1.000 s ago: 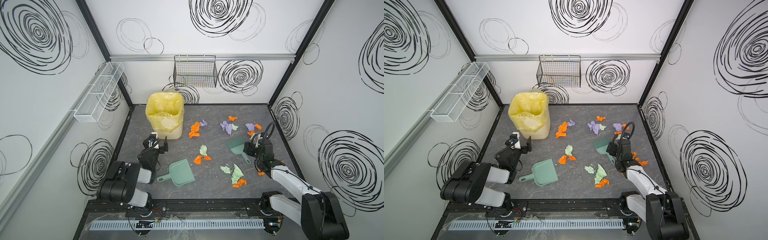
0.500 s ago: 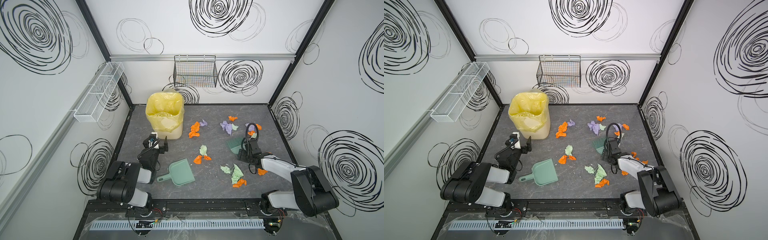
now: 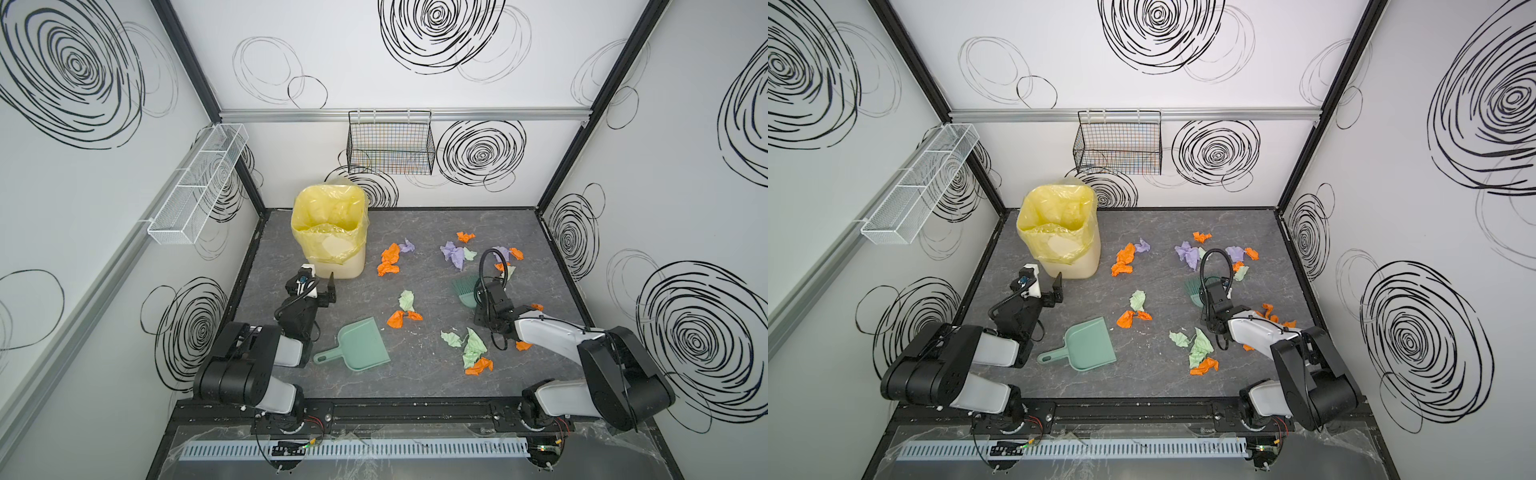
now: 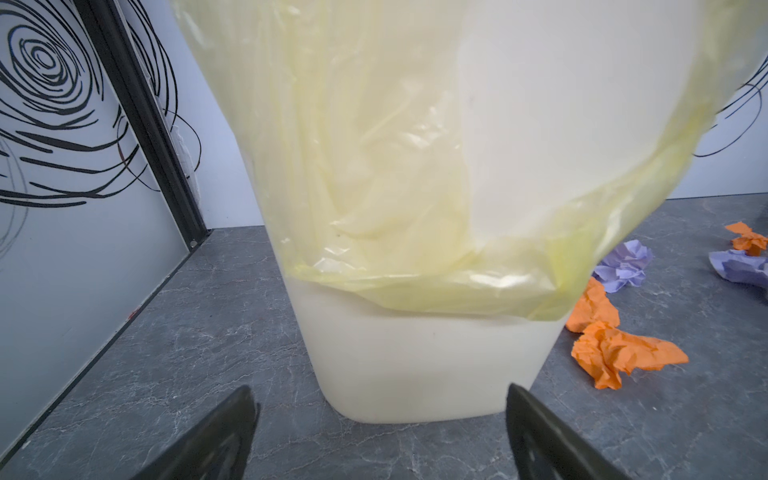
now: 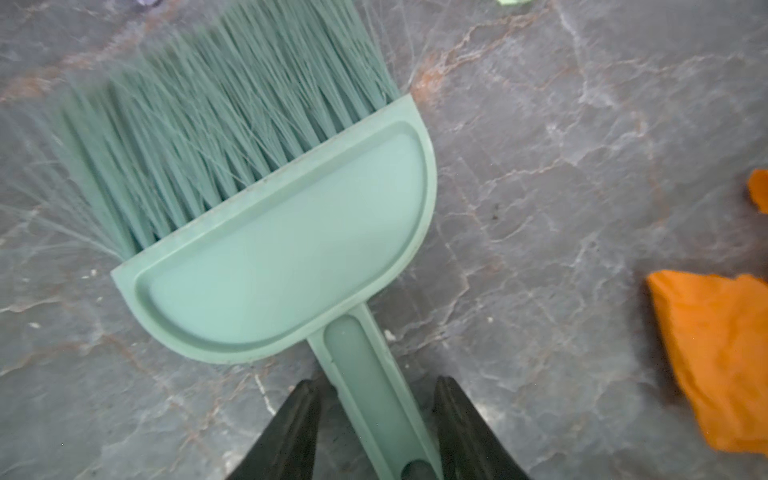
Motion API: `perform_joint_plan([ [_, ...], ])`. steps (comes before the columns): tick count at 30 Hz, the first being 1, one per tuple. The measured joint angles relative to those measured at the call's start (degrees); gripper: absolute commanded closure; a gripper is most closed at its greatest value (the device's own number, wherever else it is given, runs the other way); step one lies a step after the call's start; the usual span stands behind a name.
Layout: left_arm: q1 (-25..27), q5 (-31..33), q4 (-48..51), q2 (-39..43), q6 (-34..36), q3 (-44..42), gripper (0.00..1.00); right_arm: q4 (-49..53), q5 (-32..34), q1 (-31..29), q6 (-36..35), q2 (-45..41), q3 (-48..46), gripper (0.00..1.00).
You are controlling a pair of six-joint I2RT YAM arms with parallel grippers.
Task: Sweep away the paper scraps from the table
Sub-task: 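Reach the right gripper down and grasp the green brush handle, then lift the brush with the right gripper while the left gripper reaches toward it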
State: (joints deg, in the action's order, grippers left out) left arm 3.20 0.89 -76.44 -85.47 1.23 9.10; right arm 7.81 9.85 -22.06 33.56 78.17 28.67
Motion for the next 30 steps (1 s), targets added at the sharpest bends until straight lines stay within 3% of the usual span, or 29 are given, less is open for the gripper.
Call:
perform_joint_plan([
  [13,-0.44,-2.12,-2.25,0.59,0.0,-1.75,0.04,-1.2,-1.09,-1.99,0.94,-1.92,-1.68,0.85],
  [21,-5.6,-8.2,-1.22,7.41,-2.16,-3.1,0.04,3.45,-3.52,-3.43,0.2,-4.74,-0.94,0.86],
  [25,-8.74,-13.0,5.57,14.86,-2.56,-2.67,0.04,7.72,-4.61,-4.26,-1.16,-7.74,1.95,0.86],
  [30,-9.27,-20.96,27.15,28.81,2.19,3.78,0.04,12.07,-4.72,-5.33,-3.41,-11.87,7.41,0.86],
])
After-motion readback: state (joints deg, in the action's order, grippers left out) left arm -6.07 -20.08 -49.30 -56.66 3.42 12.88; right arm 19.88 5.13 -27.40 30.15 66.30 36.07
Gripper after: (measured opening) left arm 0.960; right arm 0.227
